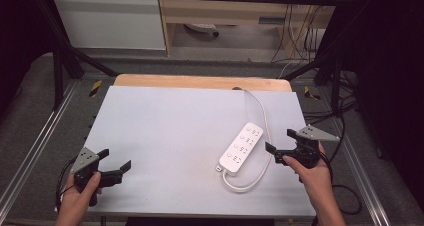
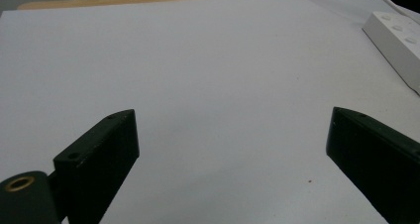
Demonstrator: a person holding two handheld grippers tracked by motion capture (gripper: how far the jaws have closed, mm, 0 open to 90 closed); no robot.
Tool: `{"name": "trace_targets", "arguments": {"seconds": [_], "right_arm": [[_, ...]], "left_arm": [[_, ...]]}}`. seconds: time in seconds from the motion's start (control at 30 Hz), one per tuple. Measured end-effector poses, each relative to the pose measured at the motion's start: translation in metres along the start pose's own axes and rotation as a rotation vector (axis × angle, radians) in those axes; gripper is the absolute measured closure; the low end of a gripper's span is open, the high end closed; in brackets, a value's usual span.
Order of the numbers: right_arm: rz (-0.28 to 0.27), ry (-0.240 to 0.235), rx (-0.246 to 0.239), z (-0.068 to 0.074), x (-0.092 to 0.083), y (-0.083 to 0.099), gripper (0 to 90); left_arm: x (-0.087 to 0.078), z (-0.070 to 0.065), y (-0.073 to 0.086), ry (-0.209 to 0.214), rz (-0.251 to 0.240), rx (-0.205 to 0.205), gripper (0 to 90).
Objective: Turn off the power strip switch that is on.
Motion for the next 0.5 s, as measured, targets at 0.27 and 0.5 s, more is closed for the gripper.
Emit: {"name": "trace_targets", "arguments": {"seconds": [0.27, 0.5], "right_arm": [[-0.015, -0.030, -0.027, 0.009, 0.003, -0.018, 15.4], [-0.017, -0.060, -0.044, 0.017, 0.006, -0.031, 33.6]], "left_arm": [[0.000, 0.000, 0.000, 0.000, 0.003, -0.001, 6.0], [0.000, 0.000, 0.000, 0.000, 0.005, 0.001, 6.0]]}}
Point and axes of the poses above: each handheld gripper's, and its own axes: x roughly forward along the jaws, y roughly out of its underside, z roughly to its left, the point moved 5 cm from there along x, roughly forward along the jaws, and after that the axes turned 8 degrees about z, right-handed, at the moved point
